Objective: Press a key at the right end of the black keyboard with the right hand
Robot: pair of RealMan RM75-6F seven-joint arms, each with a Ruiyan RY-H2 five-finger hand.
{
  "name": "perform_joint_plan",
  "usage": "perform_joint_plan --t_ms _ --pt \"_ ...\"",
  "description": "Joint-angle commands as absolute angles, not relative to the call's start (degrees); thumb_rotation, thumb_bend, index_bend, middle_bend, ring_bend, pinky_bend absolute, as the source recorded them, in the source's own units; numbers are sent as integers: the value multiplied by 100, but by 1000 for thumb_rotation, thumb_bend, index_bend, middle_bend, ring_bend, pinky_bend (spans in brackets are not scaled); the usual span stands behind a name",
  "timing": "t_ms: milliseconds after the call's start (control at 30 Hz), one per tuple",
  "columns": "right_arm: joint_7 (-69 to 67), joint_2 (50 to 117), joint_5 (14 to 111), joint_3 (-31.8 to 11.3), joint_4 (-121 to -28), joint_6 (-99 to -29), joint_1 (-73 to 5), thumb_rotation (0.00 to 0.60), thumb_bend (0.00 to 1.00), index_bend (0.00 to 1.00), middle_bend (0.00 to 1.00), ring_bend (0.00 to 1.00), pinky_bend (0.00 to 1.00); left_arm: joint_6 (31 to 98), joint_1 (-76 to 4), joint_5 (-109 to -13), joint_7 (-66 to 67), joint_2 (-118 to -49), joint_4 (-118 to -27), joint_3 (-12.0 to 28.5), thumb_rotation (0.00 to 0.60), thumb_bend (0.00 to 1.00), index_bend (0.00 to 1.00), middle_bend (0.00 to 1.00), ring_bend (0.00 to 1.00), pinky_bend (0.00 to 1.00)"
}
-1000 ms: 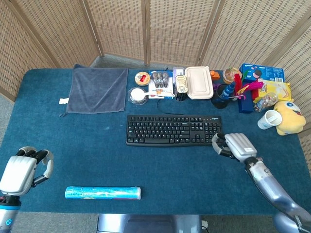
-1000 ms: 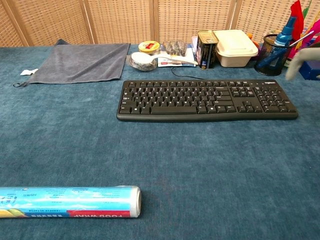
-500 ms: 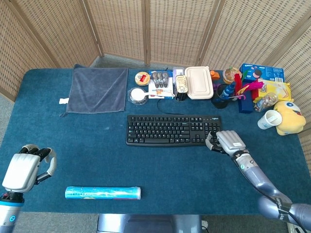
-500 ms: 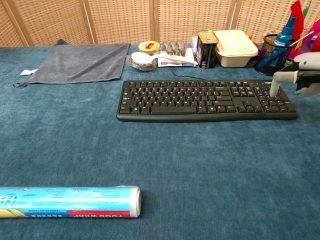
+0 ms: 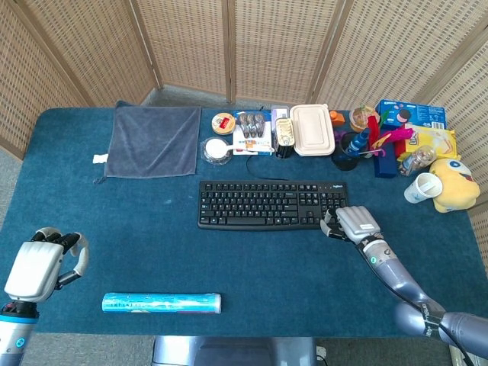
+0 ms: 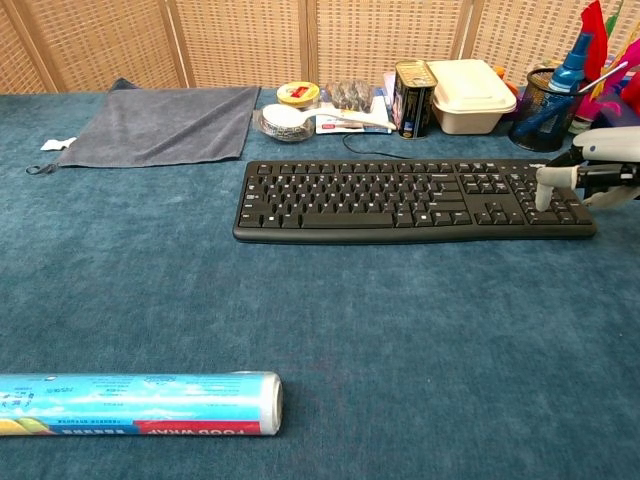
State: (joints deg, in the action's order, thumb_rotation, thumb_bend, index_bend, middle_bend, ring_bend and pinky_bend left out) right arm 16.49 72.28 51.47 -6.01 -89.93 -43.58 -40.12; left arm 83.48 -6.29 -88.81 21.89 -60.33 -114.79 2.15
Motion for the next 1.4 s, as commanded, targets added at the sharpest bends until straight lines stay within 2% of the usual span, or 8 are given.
perform_joint_plan --t_ms 33,1000,1133,1300,1400 --pt "1709 7285 5092 -560 -8909 -4363 -4043 0 546 357 1000 1000 830 8362 -622 -8881 2178 -6030 -11470 209 0 460 458 584 529 296" --pt "2022 7549 4664 -340 -8545 -4484 -4181 0 545 356 1000 1000 830 8468 -590 -8927 2069 -6021 -11390 152 0 461 457 584 529 296" --pt "2001 7393 4753 -387 -8756 -4672 -4136 0 545 355 1000 1000 830 8483 -587 -8938 2048 -6017 -11383 152 0 460 457 584 529 296" --pt "1872 6725 5035 -524 -9598 -5262 -3898 0 544 342 997 1000 818 8502 -587 -8983 1991 -6038 -11375 144 0 460 457 584 529 296" --pt "1638 6390 5206 -580 -10056 -5568 -3676 0 540 332 932 980 790 8531 -554 -9027 1957 -6049 -11354 101 0 460 458 583 529 296"
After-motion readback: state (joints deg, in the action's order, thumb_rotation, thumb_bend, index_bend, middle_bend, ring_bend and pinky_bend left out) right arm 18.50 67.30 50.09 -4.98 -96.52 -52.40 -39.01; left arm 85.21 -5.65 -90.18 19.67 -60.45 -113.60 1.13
